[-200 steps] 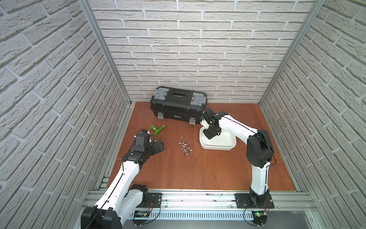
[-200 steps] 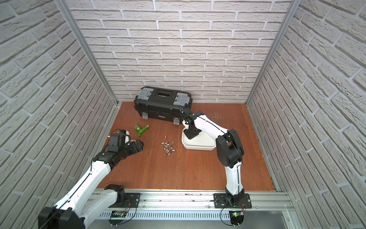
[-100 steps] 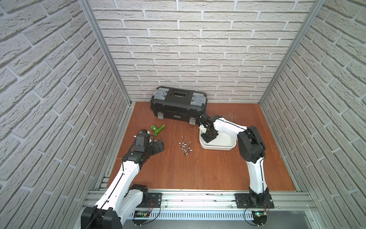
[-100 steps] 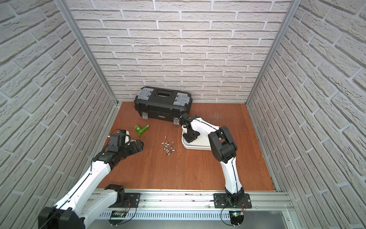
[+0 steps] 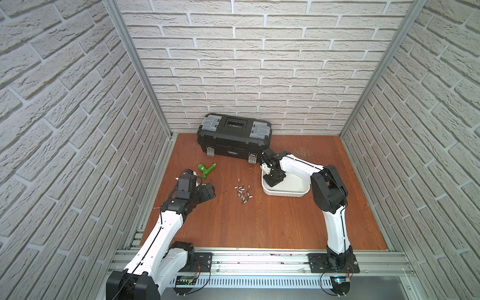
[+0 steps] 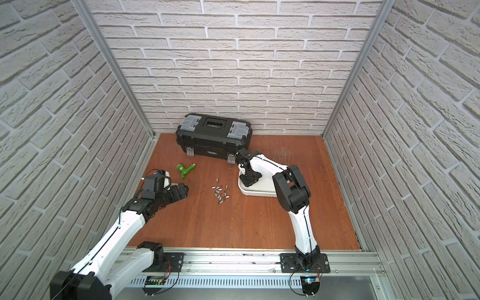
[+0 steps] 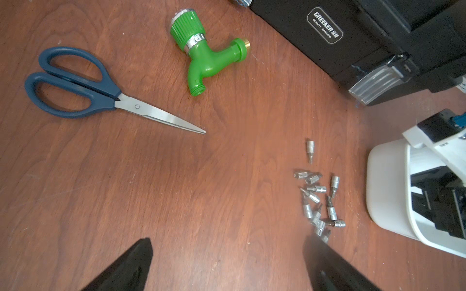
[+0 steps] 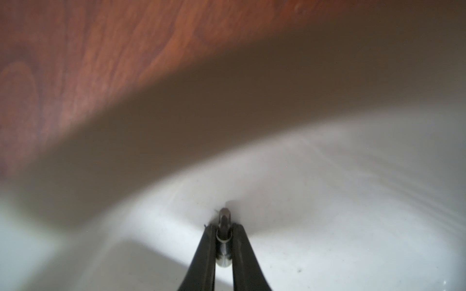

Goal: Put the bit on the desktop into the storage box
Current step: Place the screwdriver bit in the storage box, then pick up the screwdriver bit from the center of the board.

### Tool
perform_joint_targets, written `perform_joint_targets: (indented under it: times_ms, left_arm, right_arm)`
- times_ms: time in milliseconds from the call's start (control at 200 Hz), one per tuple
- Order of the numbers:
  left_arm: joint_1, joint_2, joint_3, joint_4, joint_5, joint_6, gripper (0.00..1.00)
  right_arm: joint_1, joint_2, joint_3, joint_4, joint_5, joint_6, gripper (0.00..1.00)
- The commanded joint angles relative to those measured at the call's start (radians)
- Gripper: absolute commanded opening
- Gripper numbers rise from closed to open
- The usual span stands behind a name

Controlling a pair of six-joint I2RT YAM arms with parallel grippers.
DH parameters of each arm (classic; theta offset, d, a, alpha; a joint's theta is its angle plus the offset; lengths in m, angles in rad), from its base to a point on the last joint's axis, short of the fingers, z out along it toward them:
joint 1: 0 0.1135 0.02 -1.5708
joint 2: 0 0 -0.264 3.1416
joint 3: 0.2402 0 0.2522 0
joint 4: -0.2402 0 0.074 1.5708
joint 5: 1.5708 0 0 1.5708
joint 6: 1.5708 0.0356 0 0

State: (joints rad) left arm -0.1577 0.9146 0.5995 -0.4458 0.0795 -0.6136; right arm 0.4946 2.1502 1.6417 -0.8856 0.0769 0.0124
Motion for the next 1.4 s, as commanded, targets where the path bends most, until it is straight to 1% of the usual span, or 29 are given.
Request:
perform_joint_targets:
  times_ms: [0,85,185,340,590,740,850,870,925,1055,1245,1395]
  left_arm:
    - [-0.003,-0.001,0.003,0.011,0.001,0.012,0.98]
    - [-0.003,0.000,0.003,0.011,0.002,0.011,0.98]
    - [-0.003,0.001,0.003,0.011,0.000,0.011,0.98]
    - [-0.003,0.005,0.006,0.012,-0.001,0.013,0.98]
    - [-0.004,0.009,0.013,0.011,0.003,0.016,0.98]
    - [-0.003,0.012,0.019,0.010,0.007,0.016,0.98]
    - [-0.002,0.010,0.024,0.009,0.011,0.015,0.98]
    - [-0.003,0.010,0.024,0.011,0.011,0.014,0.98]
    - [-0.003,0.013,0.023,0.013,0.012,0.012,0.98]
    - [-0.004,0.022,0.019,0.021,0.017,0.010,0.98]
    - [-0.014,0.039,0.017,0.034,0.023,0.003,0.98]
    - [-0.017,0.038,0.013,0.033,0.024,0.004,0.98]
  right_arm:
    - [0.002,-0.001,-0.023,0.012,-0.006,0.005,0.24]
    - [0.001,-0.015,-0.024,0.014,-0.003,0.002,0.35]
    - [0.002,-0.025,-0.023,0.013,0.000,0.001,0.41]
    - [0.002,-0.046,-0.019,0.010,0.004,-0.002,0.53]
    - [0.002,-0.093,-0.015,0.000,0.018,-0.003,0.65]
    - [0.005,-0.142,-0.014,-0.015,0.029,-0.003,0.69]
    - [0.006,-0.165,-0.014,-0.029,0.030,-0.003,0.71]
    - [0.008,-0.198,-0.012,-0.031,0.030,-0.003,0.71]
    - [0.012,-0.217,-0.010,-0.040,0.033,-0.003,0.72]
    - [0.035,-0.247,0.016,-0.061,0.038,-0.002,0.72]
    - [0.099,-0.235,0.104,-0.094,0.043,0.008,0.72]
    - [0.154,-0.180,0.200,-0.113,0.032,0.024,0.73]
